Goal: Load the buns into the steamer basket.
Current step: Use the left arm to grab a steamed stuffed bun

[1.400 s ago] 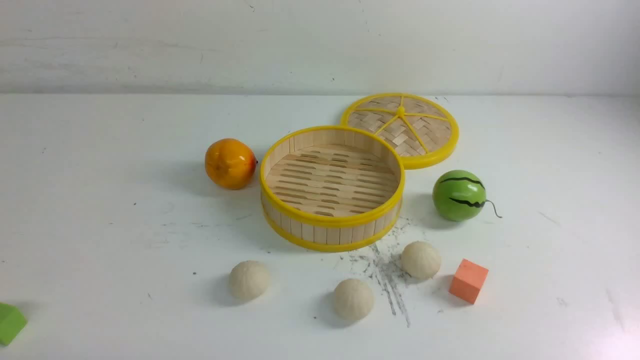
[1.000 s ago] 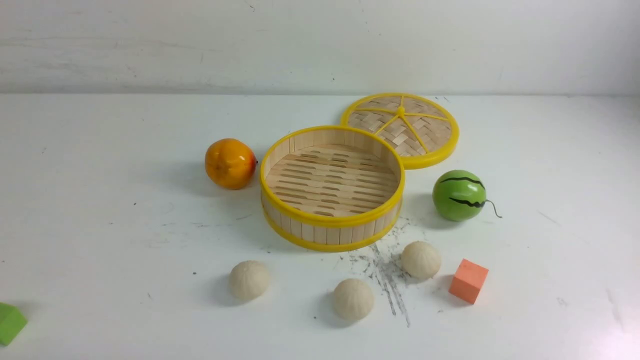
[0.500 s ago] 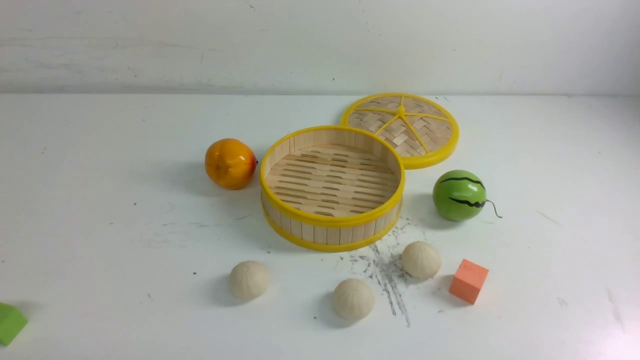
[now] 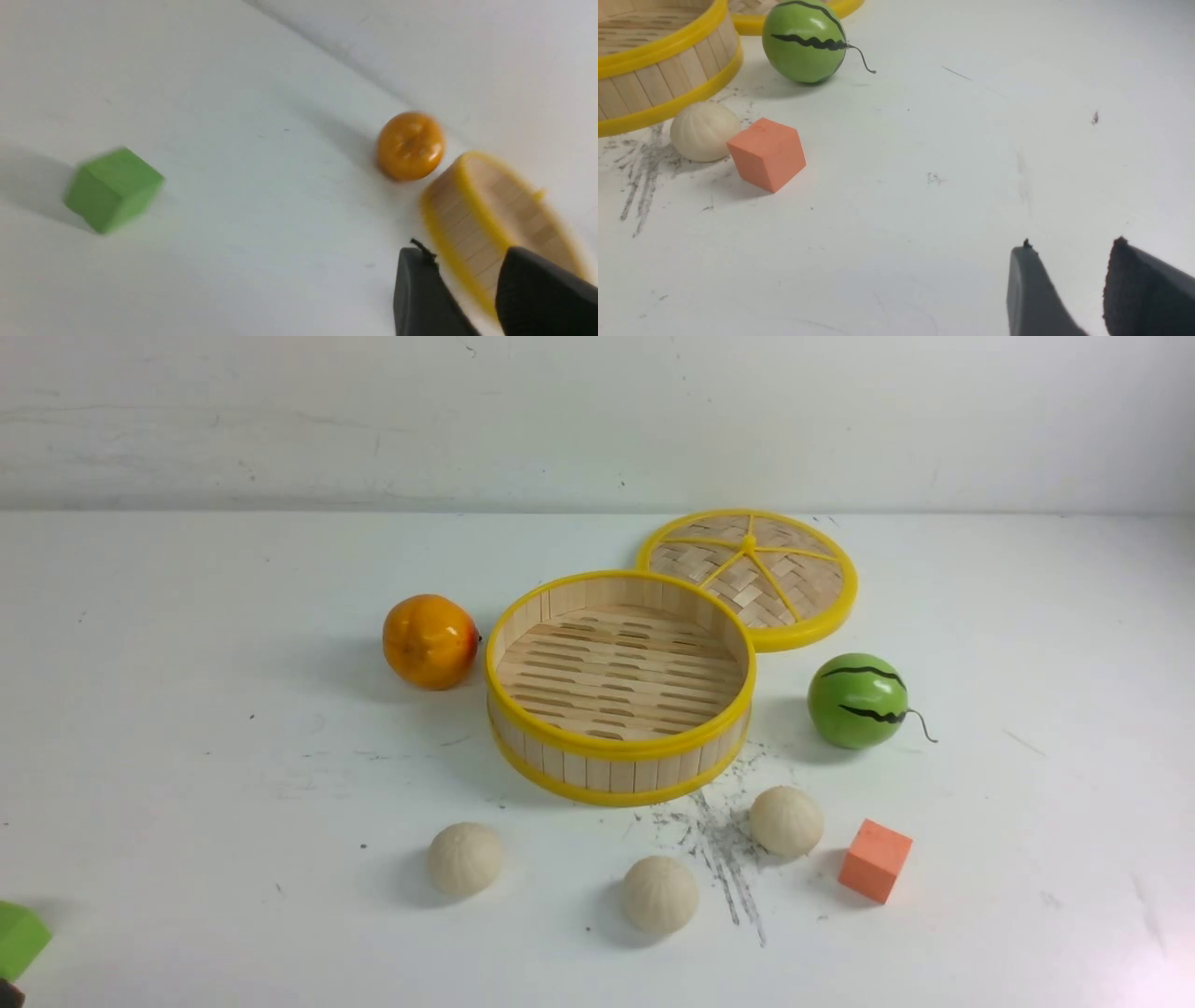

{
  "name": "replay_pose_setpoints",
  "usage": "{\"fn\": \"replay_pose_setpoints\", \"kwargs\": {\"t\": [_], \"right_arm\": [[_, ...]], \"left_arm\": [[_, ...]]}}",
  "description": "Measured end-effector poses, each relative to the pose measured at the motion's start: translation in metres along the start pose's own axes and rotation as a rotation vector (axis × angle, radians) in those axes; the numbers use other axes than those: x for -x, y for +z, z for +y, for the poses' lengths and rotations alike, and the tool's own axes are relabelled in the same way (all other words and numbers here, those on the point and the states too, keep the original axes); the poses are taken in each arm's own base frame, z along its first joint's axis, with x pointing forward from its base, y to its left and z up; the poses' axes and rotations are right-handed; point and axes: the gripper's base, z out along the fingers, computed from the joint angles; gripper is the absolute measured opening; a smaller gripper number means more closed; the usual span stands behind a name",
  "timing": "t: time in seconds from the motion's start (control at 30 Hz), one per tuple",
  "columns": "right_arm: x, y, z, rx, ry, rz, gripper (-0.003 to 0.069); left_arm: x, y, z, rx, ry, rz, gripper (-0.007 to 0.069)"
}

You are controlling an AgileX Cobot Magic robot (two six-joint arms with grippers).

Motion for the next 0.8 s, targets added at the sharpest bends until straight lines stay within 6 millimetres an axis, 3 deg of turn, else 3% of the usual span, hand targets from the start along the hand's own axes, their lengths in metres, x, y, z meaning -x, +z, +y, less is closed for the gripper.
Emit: {"fn": "replay_pose_setpoints", "kwargs": {"t": [0.13, 0.27, 0.57, 0.7, 0.8], "right_arm": [[0.0, 0.0, 0.0, 0.0, 0.0, 0.0, 0.0239], [0.0, 0.0, 0.0, 0.0, 0.0, 0.0, 0.0239], [0.0, 0.0, 0.0, 0.0, 0.0, 0.0, 0.0239], [0.0, 0.0, 0.0, 0.0, 0.0, 0.0, 0.0239], [0.0, 0.0, 0.0, 0.0, 0.0, 0.0, 0.0239]], "left_arm": [[0.004, 0.0, -0.005, -0.066, -0.534, -0.027, 0.0238], [0.006, 0.0, -0.007, -0.092, -0.721, -0.036, 0.0238], [0.006, -0.001, -0.01, -0.102, -0.762, -0.015, 0.0238], [0.022, -0.01, -0.033, -0.161, -0.549, 0.016, 0.0236], [0.045, -0.025, -0.063, -0.228, -0.274, 0.012, 0.0204]]}}
